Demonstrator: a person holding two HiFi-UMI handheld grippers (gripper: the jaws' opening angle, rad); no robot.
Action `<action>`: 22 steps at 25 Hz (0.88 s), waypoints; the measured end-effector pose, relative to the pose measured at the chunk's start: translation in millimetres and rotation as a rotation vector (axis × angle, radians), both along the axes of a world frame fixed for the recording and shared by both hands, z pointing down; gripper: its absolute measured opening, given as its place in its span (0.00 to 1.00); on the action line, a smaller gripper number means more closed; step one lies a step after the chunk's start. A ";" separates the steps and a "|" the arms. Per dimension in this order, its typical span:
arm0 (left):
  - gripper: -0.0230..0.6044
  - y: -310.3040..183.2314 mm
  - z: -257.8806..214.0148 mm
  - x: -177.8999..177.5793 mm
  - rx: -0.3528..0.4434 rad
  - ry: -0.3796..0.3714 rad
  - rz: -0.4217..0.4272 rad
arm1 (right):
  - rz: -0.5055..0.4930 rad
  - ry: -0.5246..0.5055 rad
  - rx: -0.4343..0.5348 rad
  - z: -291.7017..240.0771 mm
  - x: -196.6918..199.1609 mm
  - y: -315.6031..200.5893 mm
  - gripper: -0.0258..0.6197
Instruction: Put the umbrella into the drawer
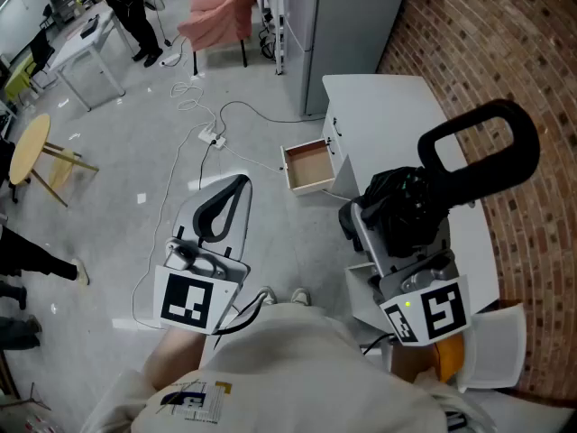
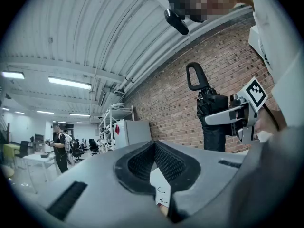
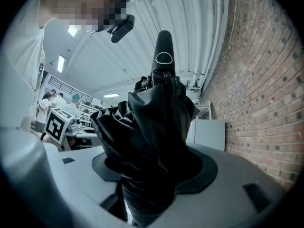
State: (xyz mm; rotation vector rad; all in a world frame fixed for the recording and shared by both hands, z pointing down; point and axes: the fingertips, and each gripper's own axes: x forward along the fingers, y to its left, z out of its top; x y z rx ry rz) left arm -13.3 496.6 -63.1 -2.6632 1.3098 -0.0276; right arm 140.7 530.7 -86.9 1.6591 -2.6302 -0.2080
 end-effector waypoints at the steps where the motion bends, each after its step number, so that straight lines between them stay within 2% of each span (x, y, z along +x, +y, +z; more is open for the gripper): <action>1: 0.05 -1.1 0.6 1.6 -0.001 -0.001 0.002 | 0.001 0.001 0.000 0.4 1.0 -1.1 0.47; 7: 0.05 -5.1 4.2 6.3 -0.008 -0.002 0.007 | -0.011 -0.017 -0.024 4.1 4.2 -5.3 0.47; 22: 0.05 -14.6 19.5 35.9 -0.033 -0.005 -0.002 | -0.037 0.032 -0.076 26.6 29.4 -18.3 0.47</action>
